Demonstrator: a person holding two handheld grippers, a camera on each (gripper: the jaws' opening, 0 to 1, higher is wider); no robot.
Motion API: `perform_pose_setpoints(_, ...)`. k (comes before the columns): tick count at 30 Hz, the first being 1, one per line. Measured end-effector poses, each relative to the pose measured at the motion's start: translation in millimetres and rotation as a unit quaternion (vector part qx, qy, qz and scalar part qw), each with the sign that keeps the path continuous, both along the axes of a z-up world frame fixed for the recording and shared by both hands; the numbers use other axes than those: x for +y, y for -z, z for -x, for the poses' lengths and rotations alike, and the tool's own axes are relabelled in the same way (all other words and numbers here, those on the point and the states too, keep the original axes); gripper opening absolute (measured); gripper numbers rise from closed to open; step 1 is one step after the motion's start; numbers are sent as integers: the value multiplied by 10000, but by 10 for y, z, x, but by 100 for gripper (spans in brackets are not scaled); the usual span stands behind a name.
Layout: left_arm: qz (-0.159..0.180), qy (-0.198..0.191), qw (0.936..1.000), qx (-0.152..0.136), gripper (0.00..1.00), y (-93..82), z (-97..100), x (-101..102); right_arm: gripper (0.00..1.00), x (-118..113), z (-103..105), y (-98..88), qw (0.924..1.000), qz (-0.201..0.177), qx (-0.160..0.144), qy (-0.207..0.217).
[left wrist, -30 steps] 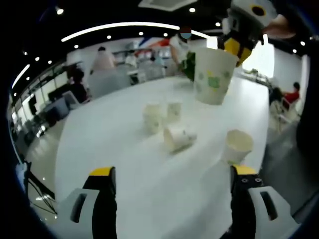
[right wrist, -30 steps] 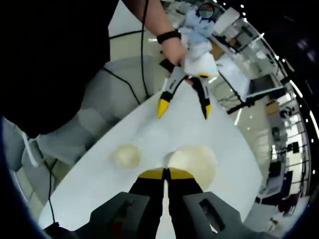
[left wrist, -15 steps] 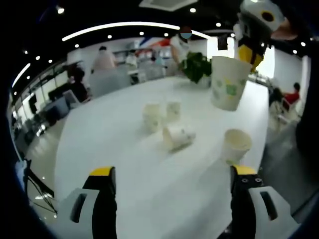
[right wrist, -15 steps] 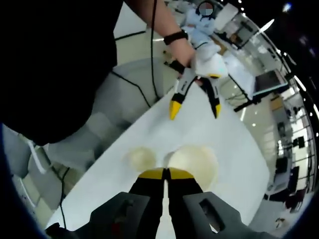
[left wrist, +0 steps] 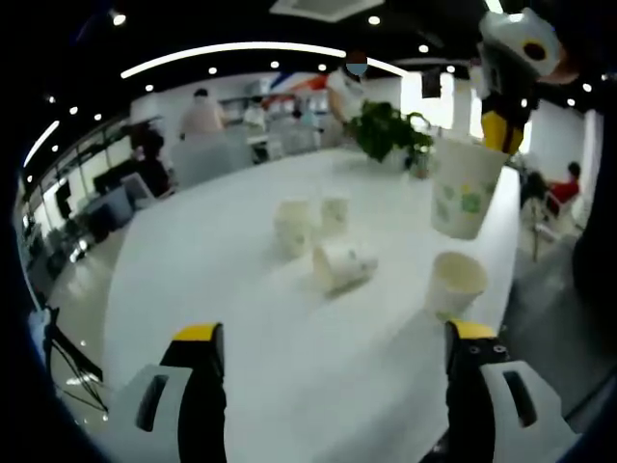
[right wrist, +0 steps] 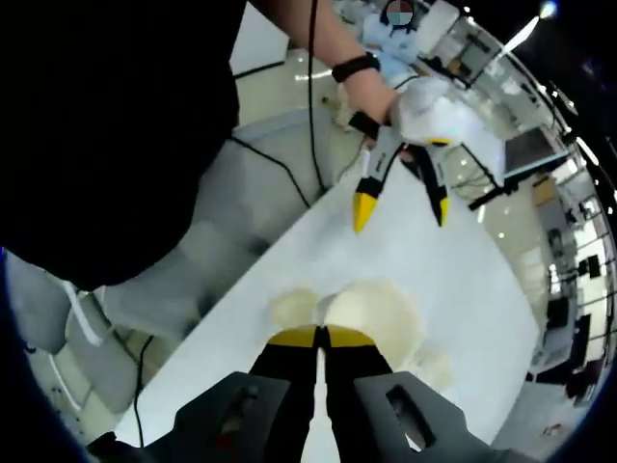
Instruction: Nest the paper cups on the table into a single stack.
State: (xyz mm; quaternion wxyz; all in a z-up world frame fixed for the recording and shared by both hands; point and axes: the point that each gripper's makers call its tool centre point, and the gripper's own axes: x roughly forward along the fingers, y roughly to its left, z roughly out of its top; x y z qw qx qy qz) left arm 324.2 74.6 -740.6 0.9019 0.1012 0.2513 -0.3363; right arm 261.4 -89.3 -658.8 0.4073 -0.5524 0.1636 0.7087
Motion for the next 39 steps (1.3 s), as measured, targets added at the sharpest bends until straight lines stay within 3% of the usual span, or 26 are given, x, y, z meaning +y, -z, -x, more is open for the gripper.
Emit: perform_pose_setpoints(39, 6, -57, 10000, 56, 94, 34, 36, 41, 0, -7, 178, 504, 9987, 374, 333, -73)
